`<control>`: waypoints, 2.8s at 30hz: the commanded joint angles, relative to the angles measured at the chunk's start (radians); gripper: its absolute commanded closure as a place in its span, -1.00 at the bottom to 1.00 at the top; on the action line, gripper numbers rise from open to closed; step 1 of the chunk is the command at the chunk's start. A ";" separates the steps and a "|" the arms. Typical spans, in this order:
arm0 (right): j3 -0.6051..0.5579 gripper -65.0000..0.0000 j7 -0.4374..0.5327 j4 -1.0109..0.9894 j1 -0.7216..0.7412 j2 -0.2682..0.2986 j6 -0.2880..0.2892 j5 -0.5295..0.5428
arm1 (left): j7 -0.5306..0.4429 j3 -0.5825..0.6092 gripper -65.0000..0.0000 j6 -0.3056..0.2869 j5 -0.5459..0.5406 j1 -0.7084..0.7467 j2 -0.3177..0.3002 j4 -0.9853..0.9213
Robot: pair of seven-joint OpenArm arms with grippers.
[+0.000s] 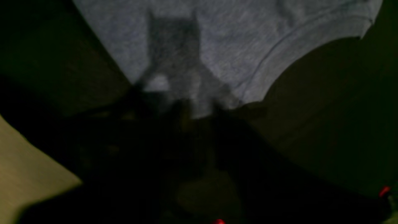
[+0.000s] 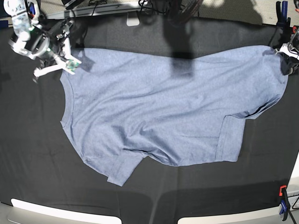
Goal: Layout the t-shirt on the table in an organized manner, then fold the t-shirt properly
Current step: 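Grasp the collar edge with the right gripper and pull it outward, then reach the right gripper to the folded sleeve and grasp it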
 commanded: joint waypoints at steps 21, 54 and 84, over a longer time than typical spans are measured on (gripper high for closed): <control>-0.255 -0.06 0.191 -0.095 0.008 0.014 -0.002 -0.347 | -0.027 -0.010 1.00 -0.007 -0.009 0.001 -0.017 0.017; -0.281 0.23 0.122 -0.011 0.055 0.014 -0.039 -0.373 | -0.045 -0.010 1.00 -0.007 -0.008 0.001 -0.017 0.017; -0.281 0.72 0.072 0.023 0.135 0.054 -0.043 -0.320 | -0.046 -0.010 1.00 -0.007 -0.008 0.001 -0.017 0.017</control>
